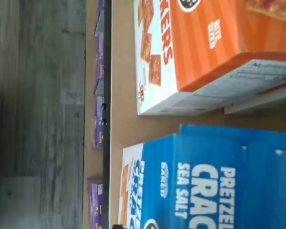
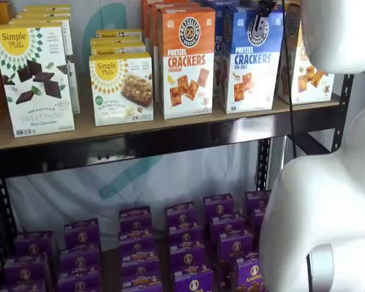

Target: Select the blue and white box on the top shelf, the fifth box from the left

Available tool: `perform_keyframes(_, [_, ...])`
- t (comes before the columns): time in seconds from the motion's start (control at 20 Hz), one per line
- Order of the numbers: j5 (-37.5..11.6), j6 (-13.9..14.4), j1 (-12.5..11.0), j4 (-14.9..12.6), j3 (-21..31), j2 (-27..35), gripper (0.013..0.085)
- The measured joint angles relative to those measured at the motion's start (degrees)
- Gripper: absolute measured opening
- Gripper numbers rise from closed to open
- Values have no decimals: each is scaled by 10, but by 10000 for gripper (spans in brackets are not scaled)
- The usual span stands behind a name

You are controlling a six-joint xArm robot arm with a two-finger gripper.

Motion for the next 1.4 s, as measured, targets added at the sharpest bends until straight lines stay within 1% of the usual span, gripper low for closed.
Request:
perform_keyframes(0.1, [2,1,2,-4,2,0,850])
perform_keyframes(0.3, [-1,1,3,-5,10,-3,850])
perform_keyframes(0.4, [0,0,2,-2,11,-3,770])
perform_keyframes(0.45, [0,0,1,-1,12,-3,770])
perform_keyframes(0.55, [-1,0,1,-1,14,-4,690])
perform_keyframes(0.9, [-7,-1,1,-1,20,-6,690])
perform_keyframes(0.95, [-7,-1,1,0,20,-6,650])
perform_keyframes(1.0, [-7,-1,1,0,20,-6,650])
perform_keyframes(1.05, [-7,-1,0,1,21,-7,610])
perform_keyframes(1.4, [4,0,-2,8,14,-6,610])
